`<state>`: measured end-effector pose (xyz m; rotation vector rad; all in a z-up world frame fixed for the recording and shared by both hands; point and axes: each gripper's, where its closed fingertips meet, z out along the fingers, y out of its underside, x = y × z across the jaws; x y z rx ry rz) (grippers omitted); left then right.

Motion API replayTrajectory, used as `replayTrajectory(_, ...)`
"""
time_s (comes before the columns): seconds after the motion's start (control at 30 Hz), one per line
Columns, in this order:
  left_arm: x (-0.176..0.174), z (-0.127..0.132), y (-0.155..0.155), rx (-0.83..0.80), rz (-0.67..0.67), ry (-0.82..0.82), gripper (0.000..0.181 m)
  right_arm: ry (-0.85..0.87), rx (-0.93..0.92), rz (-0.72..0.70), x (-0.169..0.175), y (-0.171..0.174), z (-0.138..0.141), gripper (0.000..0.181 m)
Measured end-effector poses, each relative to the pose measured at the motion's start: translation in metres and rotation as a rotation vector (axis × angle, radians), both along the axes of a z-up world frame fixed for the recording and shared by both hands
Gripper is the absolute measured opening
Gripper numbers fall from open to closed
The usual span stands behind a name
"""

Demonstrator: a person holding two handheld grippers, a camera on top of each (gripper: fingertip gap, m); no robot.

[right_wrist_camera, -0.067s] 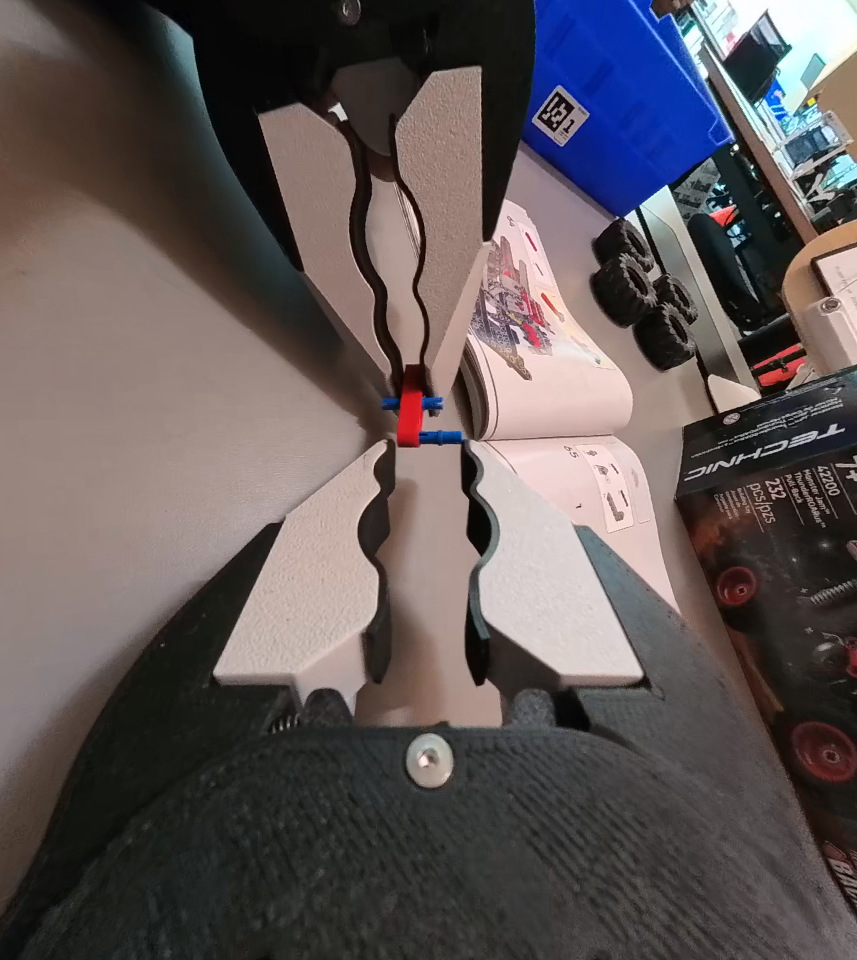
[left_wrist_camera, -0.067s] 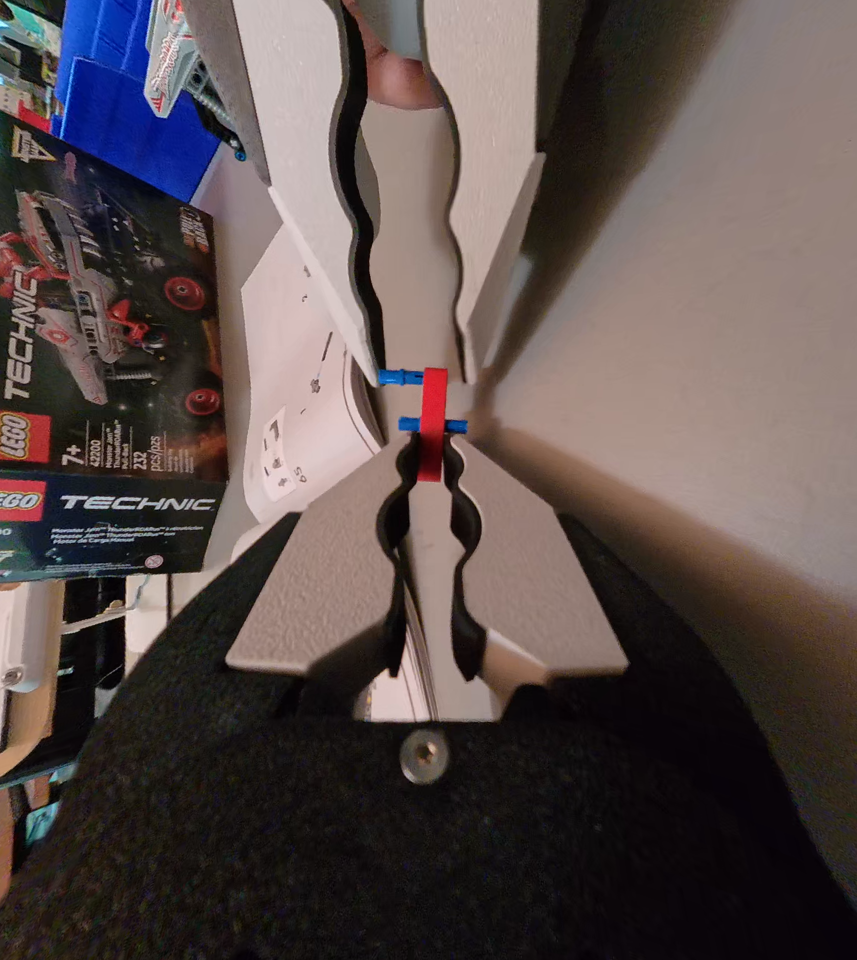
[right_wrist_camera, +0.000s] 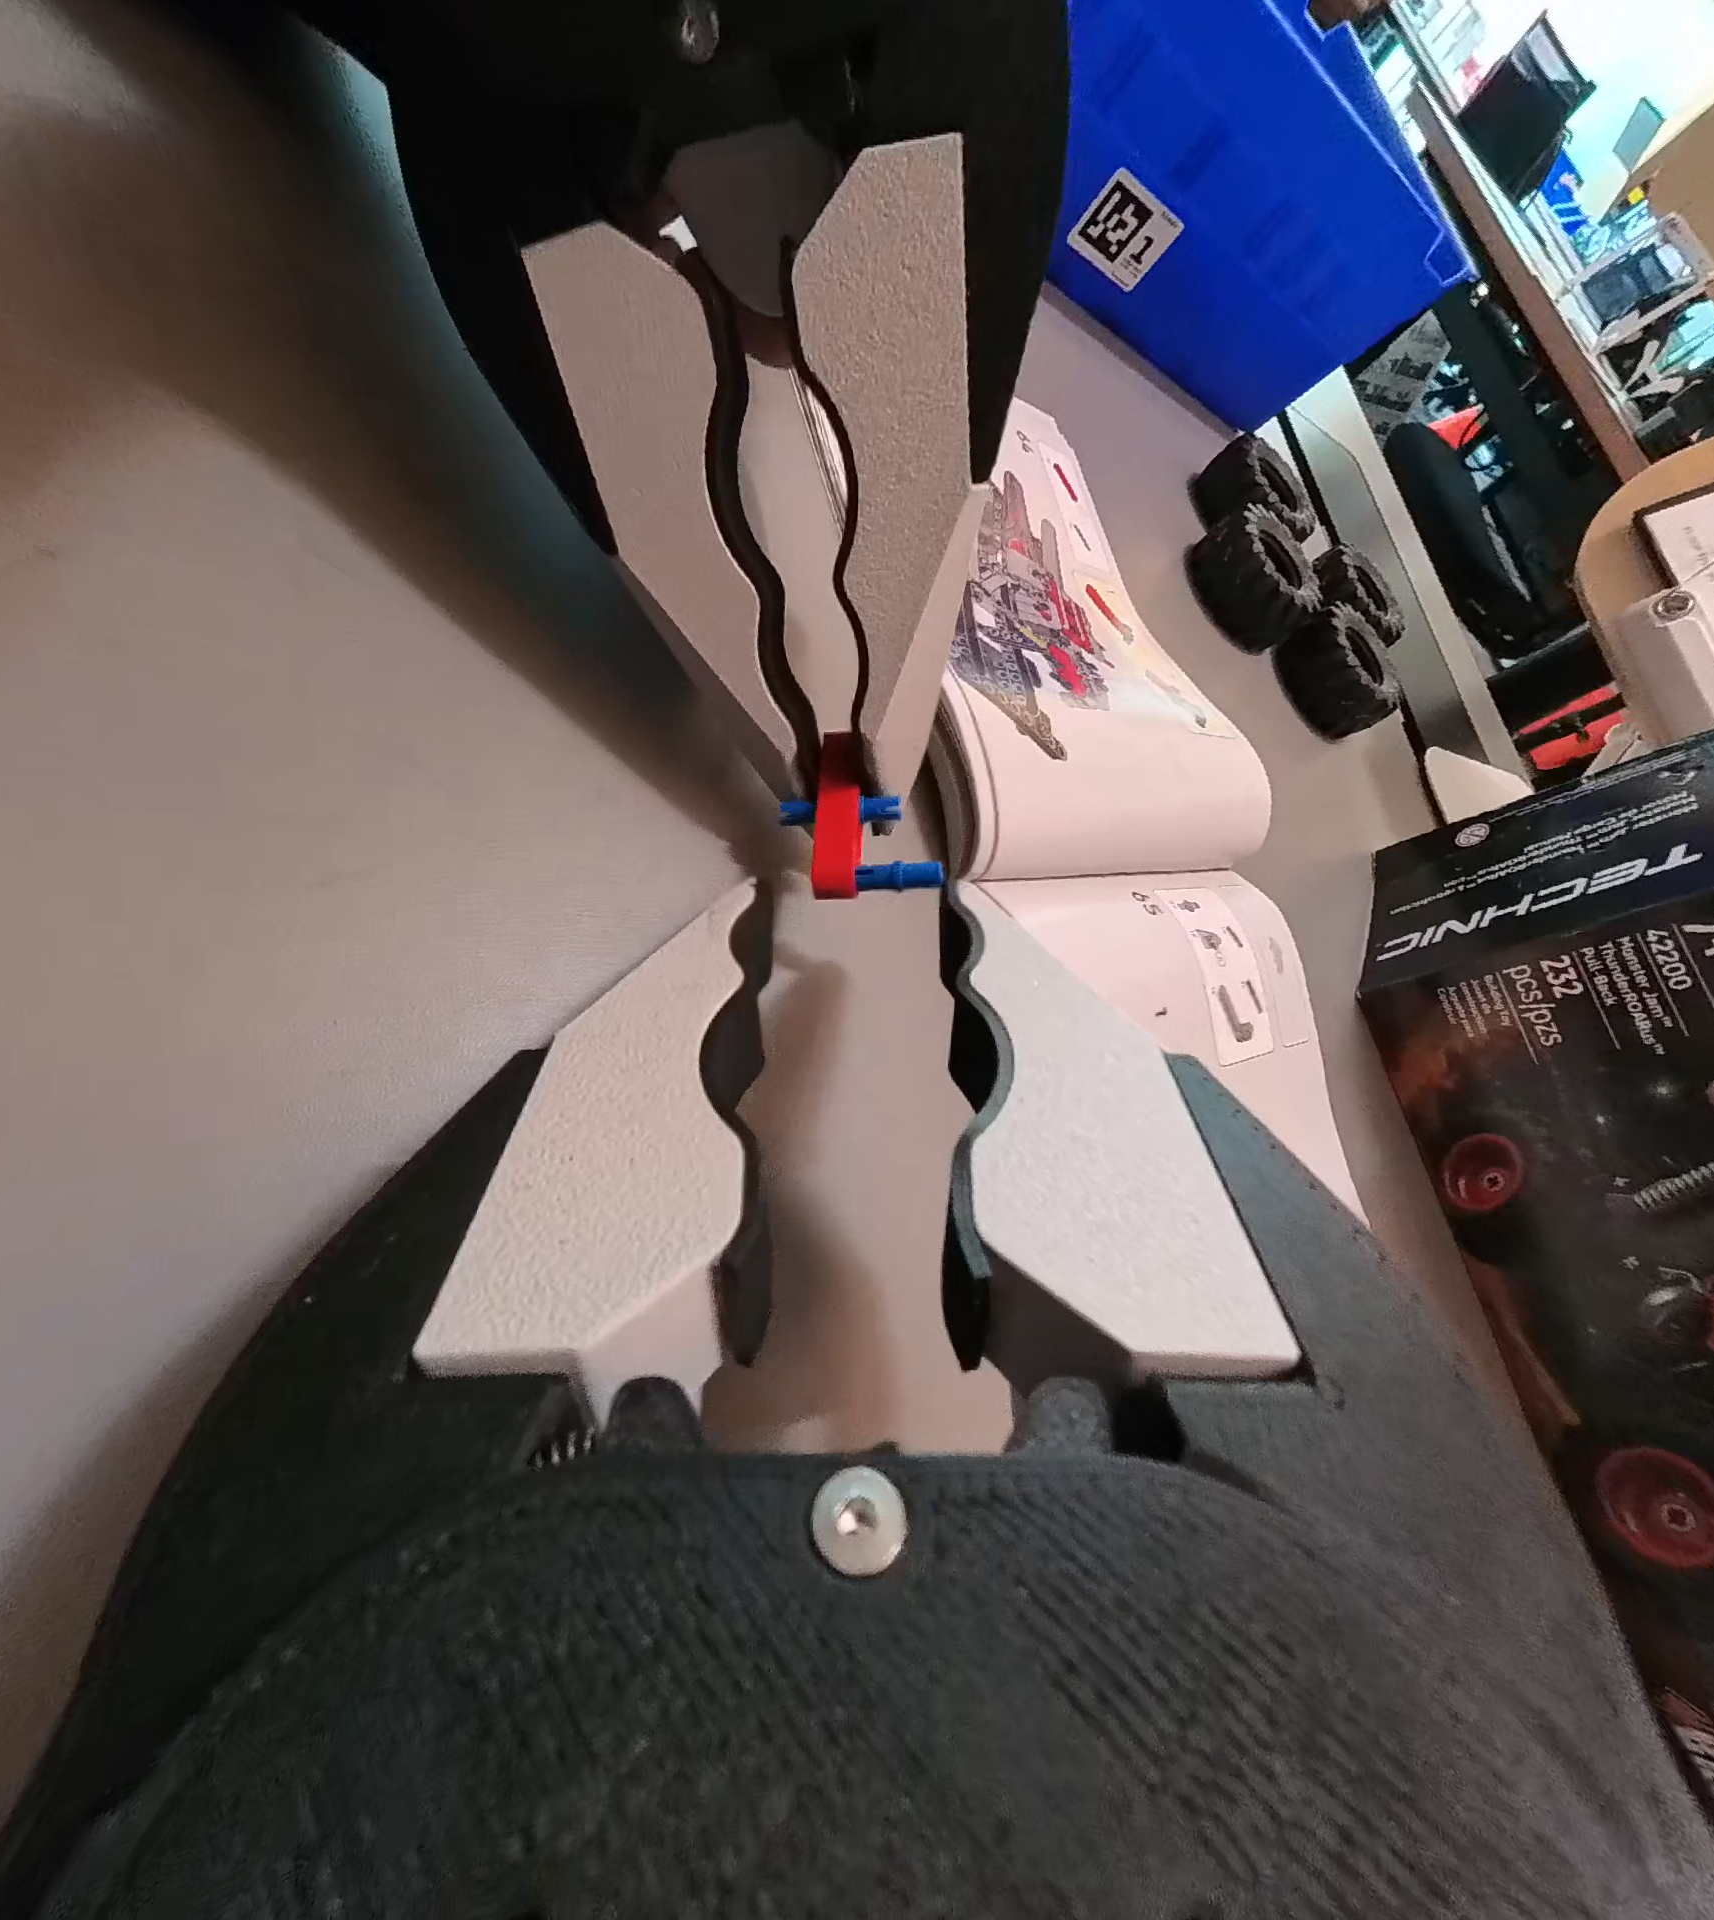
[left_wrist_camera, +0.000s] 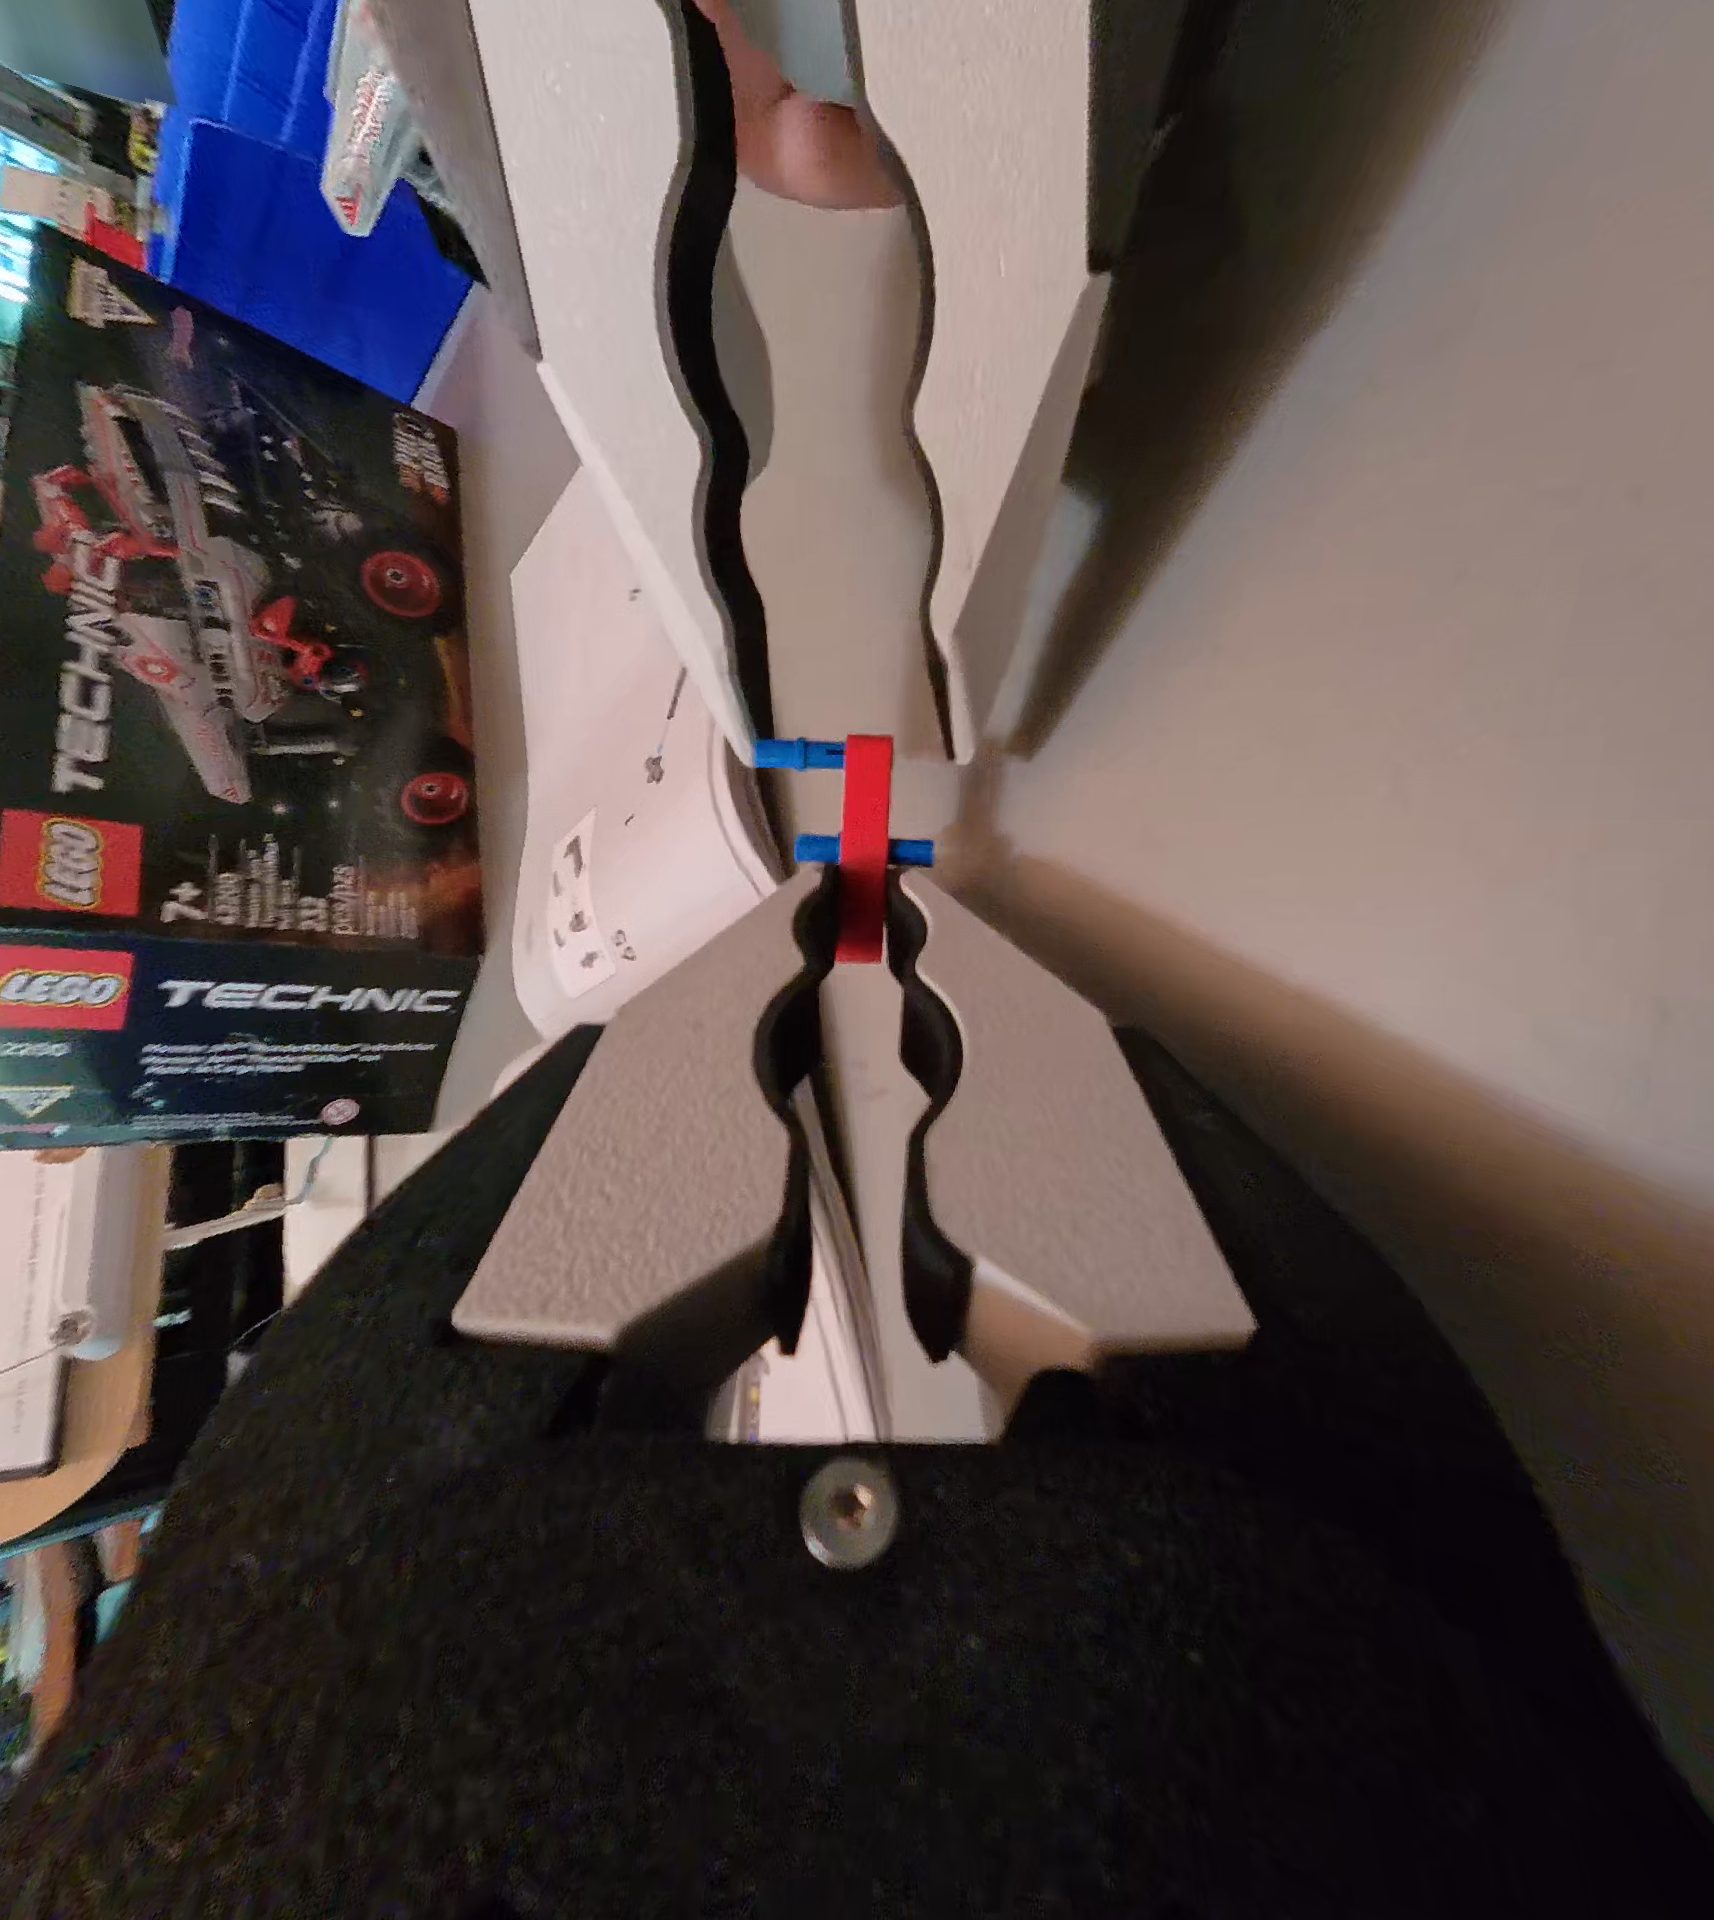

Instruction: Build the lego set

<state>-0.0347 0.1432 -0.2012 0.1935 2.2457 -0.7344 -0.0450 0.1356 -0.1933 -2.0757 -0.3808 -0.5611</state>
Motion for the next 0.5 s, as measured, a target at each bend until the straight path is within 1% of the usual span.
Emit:
replayTrajectory(0.07, 0.008, 0.008, 0.004, 0.004, 0.03, -0.083, 0.005, 0.063, 0.037, -0.018, 0.002, -0.001, 0.007, 0.032)
replayTrajectory(0.17, 0.017, 0.027, 0.008, -0.013, 0.074, -0.222, 0.006, 0.315, 0.168, -0.111, 0.009, -0.001, 0.027, 0.036)
replayTrajectory(0.23, 0.017, 0.036, 0.007, -0.033, 0.075, -0.274, 0.005, 0.46, 0.239, -0.125, 0.007, 0.002, 0.037, 0.037)
replayTrajectory(0.27, 0.017, 0.039, 0.007, -0.034, 0.075, -0.302, 0.005, 0.502, 0.26, -0.128, 0.007, 0.003, 0.04, 0.037)
replayTrajectory(0.43, 0.016, 0.043, 0.005, -0.009, 0.061, -0.357, 0.005, 0.54, 0.282, -0.097, 0.0, 0.008, 0.044, 0.028)
replayTrajectory(0.5, 0.015, 0.044, 0.004, -0.02, 0.051, -0.362, 0.005, 0.54, 0.302, -0.103, 0.002, 0.007, 0.046, 0.018)
